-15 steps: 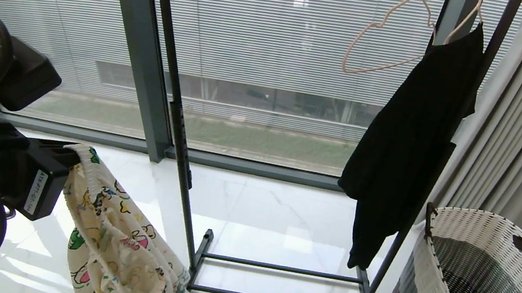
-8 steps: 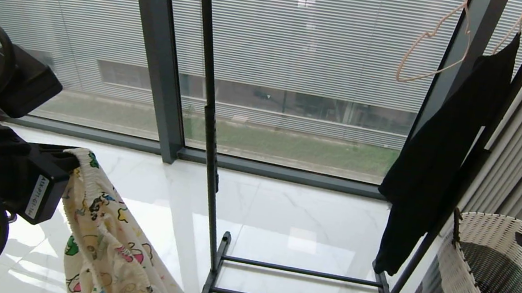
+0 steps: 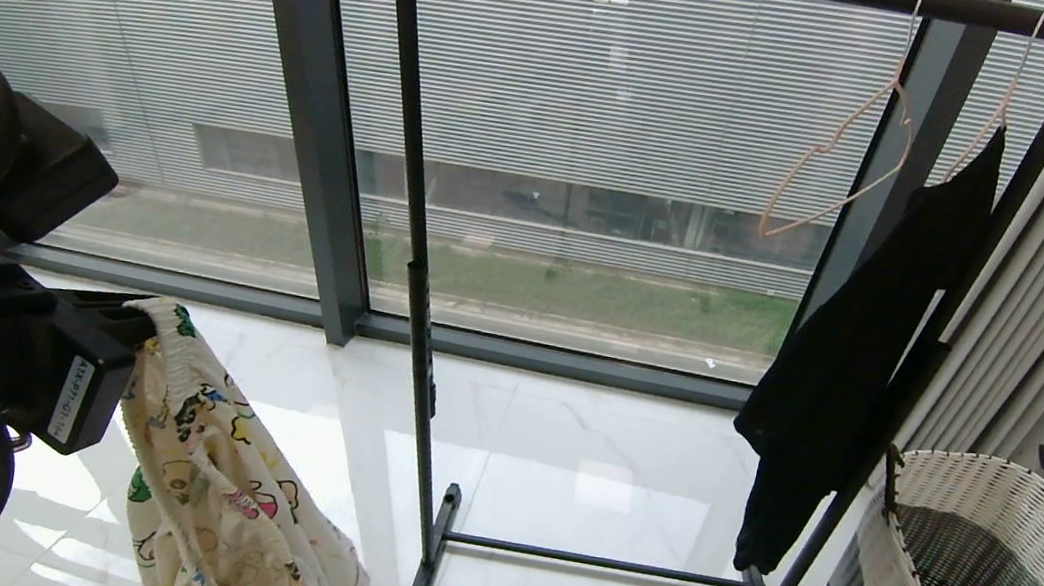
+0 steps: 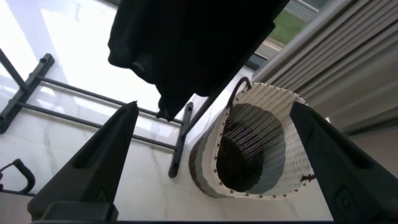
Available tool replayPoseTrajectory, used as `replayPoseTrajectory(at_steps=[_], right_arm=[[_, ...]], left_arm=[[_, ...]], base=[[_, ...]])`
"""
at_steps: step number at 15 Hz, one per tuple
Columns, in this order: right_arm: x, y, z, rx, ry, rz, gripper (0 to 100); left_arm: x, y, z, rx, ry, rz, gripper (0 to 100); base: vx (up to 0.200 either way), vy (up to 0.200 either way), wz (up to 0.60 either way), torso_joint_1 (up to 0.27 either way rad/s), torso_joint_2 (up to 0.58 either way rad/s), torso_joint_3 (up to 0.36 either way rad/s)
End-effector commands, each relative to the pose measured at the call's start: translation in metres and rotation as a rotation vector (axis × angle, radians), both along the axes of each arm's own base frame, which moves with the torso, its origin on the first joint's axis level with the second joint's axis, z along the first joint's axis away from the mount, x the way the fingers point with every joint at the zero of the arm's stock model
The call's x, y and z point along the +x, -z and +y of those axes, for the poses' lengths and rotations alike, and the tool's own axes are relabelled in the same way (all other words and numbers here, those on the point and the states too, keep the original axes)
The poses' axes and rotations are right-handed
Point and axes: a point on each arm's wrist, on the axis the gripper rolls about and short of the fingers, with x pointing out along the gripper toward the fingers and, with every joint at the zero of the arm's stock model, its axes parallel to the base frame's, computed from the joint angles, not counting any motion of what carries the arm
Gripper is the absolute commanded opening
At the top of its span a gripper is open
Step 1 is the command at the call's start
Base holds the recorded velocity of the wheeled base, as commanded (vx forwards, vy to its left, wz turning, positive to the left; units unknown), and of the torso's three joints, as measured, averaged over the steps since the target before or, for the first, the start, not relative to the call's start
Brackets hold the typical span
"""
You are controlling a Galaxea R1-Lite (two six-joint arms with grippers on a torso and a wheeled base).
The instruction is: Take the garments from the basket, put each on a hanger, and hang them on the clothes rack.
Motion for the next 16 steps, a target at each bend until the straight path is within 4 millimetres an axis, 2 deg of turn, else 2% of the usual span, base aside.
replayPoseTrajectory(at_steps=[1, 8, 16], right_arm=[[0.001, 0.000, 0.000, -0.001, -0.001, -0.001, 100], [0.001, -0.002, 0.000, 0.009, 0.000, -0.030, 100], [0.004, -0.001, 0.001, 0.008, 0.000, -0.023, 100]], left_arm=[[0.000, 0.000, 0.000, 0.009, -0.021, -0.003, 0], [-0.010, 0.000, 0.007, 0.016, -0.071, -0.032, 0], [-0.009, 0.005, 0.009, 0.024, -0.086, -0.013, 0]], base=[[0.000, 0.000, 0.00, 0.178, -0.49, -0.300], [0.000, 0.000, 0.00, 0.193, -0.48, -0.282], [0.000, 0.000, 0.00, 0.226, -0.51, -0.281]])
